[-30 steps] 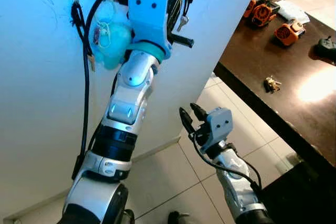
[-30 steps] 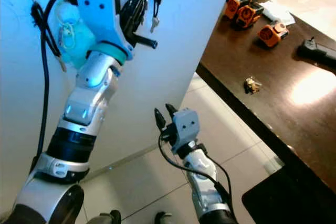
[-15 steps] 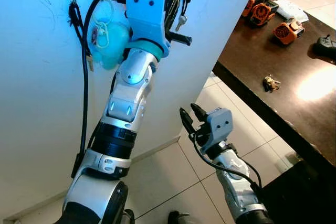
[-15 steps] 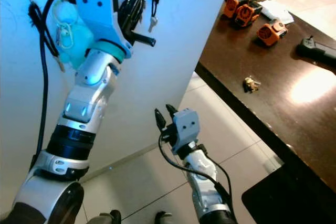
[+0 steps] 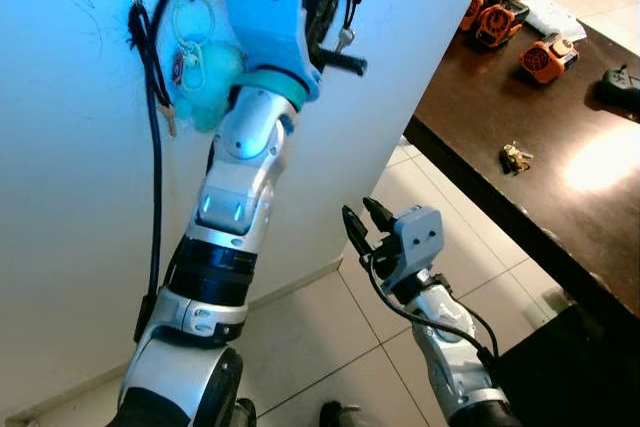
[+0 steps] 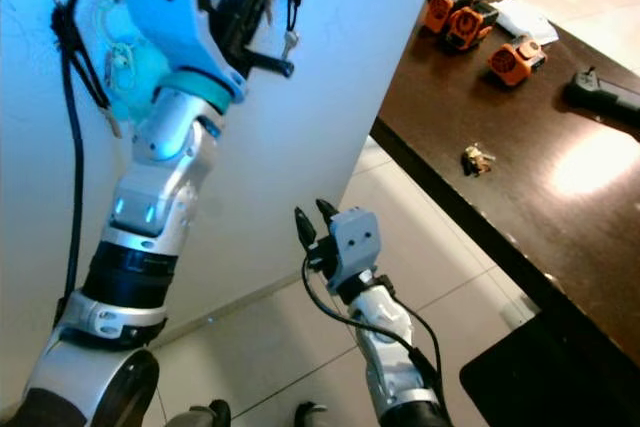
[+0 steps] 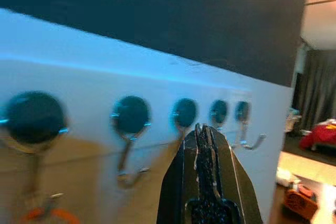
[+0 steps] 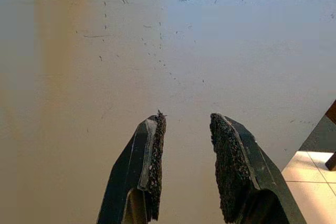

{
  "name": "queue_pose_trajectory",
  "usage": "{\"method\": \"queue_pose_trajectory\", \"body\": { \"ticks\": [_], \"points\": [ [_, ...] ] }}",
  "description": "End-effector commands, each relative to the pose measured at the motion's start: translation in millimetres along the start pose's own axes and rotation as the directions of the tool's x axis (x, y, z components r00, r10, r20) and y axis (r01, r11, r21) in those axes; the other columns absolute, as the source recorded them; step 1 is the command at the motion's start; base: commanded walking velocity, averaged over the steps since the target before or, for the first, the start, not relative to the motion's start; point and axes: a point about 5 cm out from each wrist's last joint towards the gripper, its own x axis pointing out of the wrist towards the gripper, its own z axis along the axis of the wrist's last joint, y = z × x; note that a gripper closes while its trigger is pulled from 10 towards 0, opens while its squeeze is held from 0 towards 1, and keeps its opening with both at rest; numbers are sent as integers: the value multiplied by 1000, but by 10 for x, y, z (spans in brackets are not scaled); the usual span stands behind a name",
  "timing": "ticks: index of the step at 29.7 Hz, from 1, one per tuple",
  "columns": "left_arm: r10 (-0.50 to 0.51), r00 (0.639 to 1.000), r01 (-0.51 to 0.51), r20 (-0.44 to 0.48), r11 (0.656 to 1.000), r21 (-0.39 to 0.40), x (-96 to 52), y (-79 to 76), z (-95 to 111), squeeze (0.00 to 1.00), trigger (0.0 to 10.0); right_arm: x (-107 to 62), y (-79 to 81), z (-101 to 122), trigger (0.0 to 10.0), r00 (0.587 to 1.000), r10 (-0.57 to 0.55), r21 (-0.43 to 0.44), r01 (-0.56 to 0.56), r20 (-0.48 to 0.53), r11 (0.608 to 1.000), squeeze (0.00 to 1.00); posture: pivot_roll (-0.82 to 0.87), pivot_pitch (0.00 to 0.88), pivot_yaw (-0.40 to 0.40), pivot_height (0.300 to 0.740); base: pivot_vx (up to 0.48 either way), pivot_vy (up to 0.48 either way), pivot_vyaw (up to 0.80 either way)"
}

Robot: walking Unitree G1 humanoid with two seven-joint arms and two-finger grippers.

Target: Hang keys on a hook

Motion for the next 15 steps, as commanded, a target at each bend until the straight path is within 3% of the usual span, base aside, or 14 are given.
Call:
{"method": "queue_pose_trajectory", "body": {
  "ticks": [1,15],
  "points": [
    [-9,1000,9,0,1000,-7,-4,-34,4,0,10000,-38,0,-44,10000,1000,-4,3,4,-17,1000,0,-52,134,-11,740,0,0,0],
    [-63,997,63,-43,998,-1,-20,-126,-54,0,10000,-62,-1,-49,10000,1000,-11,3,11,-18,1000,0,-56,139,-8,740,0,0,0]
  ]
}}
